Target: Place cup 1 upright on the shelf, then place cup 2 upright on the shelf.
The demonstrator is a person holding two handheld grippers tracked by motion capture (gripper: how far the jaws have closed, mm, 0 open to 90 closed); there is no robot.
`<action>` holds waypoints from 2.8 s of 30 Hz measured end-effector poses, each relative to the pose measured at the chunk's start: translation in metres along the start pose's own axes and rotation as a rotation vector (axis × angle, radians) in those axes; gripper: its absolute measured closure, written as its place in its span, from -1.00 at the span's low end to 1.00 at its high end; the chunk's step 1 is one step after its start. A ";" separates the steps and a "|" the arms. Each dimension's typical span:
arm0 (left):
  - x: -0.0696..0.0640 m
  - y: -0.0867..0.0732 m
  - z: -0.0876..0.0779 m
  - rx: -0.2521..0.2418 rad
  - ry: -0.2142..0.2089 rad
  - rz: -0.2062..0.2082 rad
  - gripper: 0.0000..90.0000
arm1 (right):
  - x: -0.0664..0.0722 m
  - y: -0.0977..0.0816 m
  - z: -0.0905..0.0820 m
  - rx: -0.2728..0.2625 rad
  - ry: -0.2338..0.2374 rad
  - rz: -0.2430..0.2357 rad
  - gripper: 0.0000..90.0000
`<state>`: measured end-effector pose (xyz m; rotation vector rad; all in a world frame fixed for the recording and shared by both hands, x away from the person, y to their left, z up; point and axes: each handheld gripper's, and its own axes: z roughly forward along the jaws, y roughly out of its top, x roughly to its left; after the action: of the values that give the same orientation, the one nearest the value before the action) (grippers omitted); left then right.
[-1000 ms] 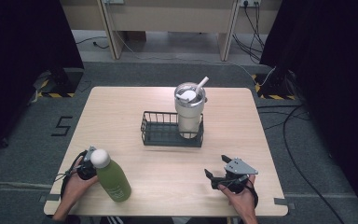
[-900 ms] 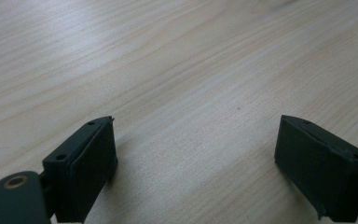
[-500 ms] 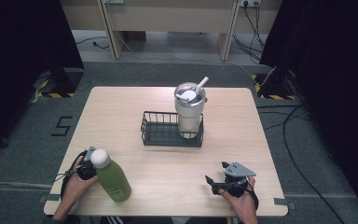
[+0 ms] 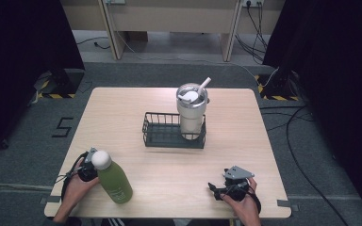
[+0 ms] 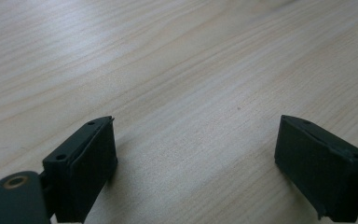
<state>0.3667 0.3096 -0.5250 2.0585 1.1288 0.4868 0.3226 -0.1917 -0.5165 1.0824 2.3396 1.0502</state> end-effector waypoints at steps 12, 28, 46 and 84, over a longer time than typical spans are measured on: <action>0.000 0.000 0.000 0.000 0.000 0.000 -0.73 | 0.001 0.000 0.002 0.047 0.010 0.001 -0.69; 0.000 -0.007 -0.010 -0.049 -0.019 0.004 -0.66 | 0.000 0.000 0.002 0.047 0.013 -0.002 -0.70; -0.005 -0.025 -0.046 -0.151 -0.036 -0.034 -0.66 | 0.000 0.000 0.003 0.048 0.015 -0.004 -0.71; -0.028 -0.058 -0.113 -0.331 -0.108 0.038 -0.67 | 0.000 0.000 0.003 0.048 0.014 -0.005 -0.72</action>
<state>0.2487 0.3530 -0.4930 1.7971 0.8822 0.5357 0.3244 -0.1902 -0.5181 1.0896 2.3884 1.0081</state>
